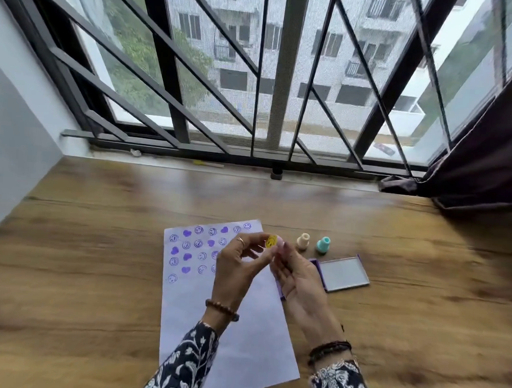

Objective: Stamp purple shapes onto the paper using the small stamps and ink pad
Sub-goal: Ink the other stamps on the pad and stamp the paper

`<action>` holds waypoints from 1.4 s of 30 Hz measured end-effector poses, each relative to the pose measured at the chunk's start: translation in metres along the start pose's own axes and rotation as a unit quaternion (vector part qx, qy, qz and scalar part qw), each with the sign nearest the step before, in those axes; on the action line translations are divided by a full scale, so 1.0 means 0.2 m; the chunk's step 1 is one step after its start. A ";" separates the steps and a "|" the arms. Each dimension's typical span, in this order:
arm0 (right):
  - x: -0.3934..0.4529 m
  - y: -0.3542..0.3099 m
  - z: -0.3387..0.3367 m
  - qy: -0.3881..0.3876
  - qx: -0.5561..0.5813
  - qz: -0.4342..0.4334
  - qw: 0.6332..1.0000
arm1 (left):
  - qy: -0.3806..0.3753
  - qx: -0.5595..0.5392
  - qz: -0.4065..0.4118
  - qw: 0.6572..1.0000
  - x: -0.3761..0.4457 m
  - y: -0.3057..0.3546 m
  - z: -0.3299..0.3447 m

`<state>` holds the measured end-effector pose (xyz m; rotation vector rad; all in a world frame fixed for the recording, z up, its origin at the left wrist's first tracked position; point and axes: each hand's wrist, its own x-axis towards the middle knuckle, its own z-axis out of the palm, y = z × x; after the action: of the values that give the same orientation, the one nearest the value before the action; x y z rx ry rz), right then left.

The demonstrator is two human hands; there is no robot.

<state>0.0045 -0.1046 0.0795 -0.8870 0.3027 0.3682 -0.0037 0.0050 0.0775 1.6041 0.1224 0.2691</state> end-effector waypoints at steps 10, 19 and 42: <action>-0.03 -0.05 -0.08 0.099 0.152 0.051 0.982 | -0.010 0.010 -0.034 0.999 -0.01 -0.08 -0.04; -0.05 -0.09 -0.33 0.119 -0.074 -0.035 0.990 | -0.067 0.055 -0.100 0.991 -0.03 -0.23 0.00; 0.00 -0.07 -0.27 0.170 -0.731 -0.193 0.632 | -0.084 0.112 -0.087 0.986 -0.04 -0.26 0.03</action>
<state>0.0041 -0.1552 0.0570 -2.6307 0.0796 -0.0645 -0.0061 -0.0009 0.0237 1.8203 0.1665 -0.0156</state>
